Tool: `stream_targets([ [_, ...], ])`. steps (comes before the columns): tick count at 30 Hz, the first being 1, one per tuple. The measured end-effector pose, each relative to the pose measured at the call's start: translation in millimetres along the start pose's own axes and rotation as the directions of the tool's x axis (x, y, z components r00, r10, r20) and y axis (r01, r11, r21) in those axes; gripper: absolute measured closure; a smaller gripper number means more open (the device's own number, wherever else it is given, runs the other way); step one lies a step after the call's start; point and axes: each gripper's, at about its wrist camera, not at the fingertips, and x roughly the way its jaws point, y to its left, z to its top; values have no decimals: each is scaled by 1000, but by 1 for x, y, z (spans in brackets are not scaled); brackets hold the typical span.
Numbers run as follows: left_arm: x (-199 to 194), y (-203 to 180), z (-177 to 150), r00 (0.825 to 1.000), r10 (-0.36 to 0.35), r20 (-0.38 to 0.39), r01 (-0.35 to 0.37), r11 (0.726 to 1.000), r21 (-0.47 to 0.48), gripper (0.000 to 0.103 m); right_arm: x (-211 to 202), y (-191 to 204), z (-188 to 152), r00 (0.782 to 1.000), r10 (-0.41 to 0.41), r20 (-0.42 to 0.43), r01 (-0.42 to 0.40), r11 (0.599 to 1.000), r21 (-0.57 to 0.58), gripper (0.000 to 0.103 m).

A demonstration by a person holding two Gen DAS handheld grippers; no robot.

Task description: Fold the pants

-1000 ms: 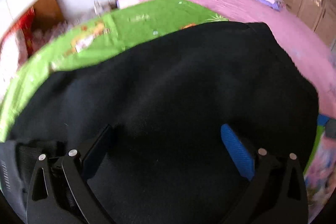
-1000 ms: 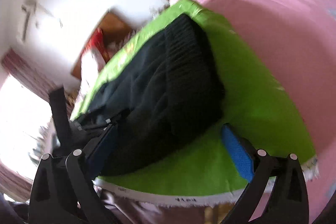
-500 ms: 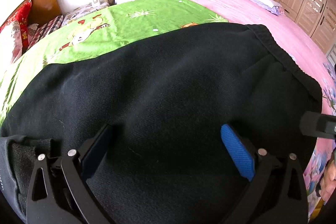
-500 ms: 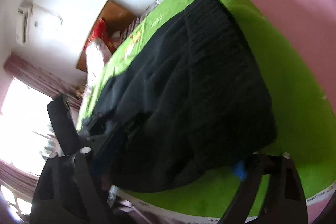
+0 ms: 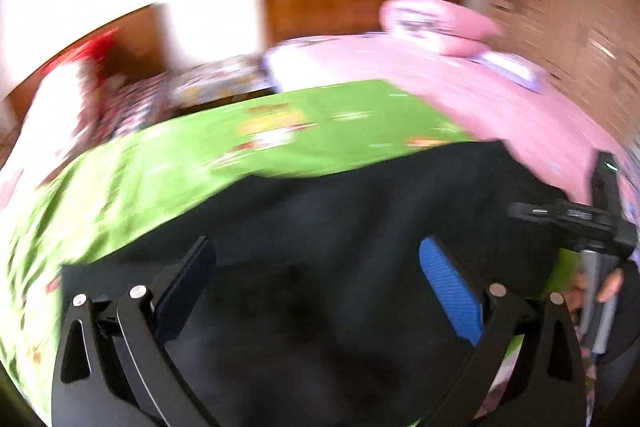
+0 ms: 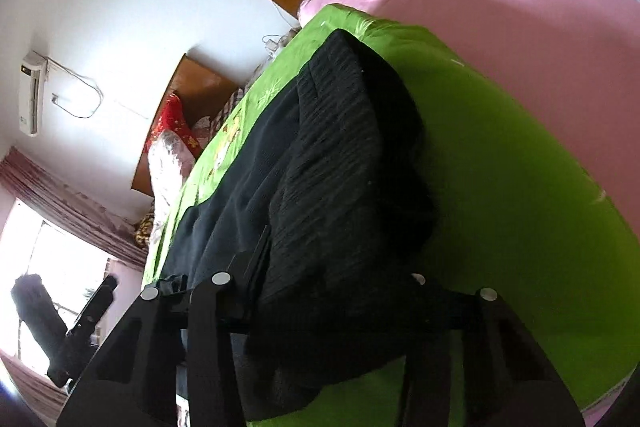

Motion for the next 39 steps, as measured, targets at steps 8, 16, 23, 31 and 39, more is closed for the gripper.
stream_targets([
  [8, 23, 84, -69, 985, 82, -151, -107, 981, -164, 2, -8, -13, -12, 985, 98, 139, -111, 990, 88, 67],
  [16, 32, 63, -78, 987, 147, -69, -151, 987, -62, 1, -29, 27, -16, 956, 125, 263, -140, 989, 38, 68],
  [23, -38, 116, -76, 989, -6, 145, 42, 969, -245, 2, -36, 179, -44, 947, 90, 310, 36, 925, -378, 69],
  [31, -97, 239, -123, 960, 222, 172, -104, 850, -516, 2, 55, 337, -180, 973, 56, 226, 157, 558, -815, 69],
  [39, -99, 277, -161, 983, 117, 144, -9, 803, -596, 2, 132, 334, -345, 948, -40, 316, 314, -38, -949, 67],
])
